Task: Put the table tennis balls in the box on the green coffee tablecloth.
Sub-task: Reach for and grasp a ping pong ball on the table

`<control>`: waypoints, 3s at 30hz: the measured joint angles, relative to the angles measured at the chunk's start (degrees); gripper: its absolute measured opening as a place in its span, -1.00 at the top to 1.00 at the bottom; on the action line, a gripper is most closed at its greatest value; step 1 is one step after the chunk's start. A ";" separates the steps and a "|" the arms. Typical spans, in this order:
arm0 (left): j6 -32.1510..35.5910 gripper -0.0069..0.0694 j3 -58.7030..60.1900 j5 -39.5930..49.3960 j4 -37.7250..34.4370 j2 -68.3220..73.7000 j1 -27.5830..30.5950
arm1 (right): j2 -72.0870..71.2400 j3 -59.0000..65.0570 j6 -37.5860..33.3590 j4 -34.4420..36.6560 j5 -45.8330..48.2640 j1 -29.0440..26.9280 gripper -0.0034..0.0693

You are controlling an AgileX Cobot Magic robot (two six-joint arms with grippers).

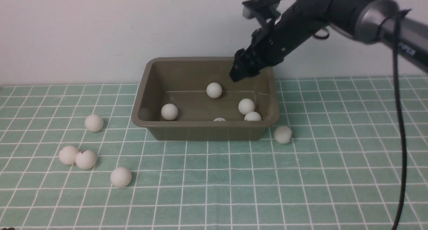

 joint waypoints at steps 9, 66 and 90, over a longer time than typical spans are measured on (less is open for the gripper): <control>0.00 0.83 0.00 0.00 0.00 0.00 0.00 | -7.83 -4.31 1.56 -8.26 8.80 -6.59 -0.32; 0.00 0.83 0.00 0.00 0.00 0.00 0.00 | -15.20 44.71 -63.02 19.95 -18.72 -9.64 -0.25; 0.00 0.83 0.00 0.00 0.00 0.00 0.00 | -8.24 44.32 -63.08 24.28 -23.84 -9.64 -0.24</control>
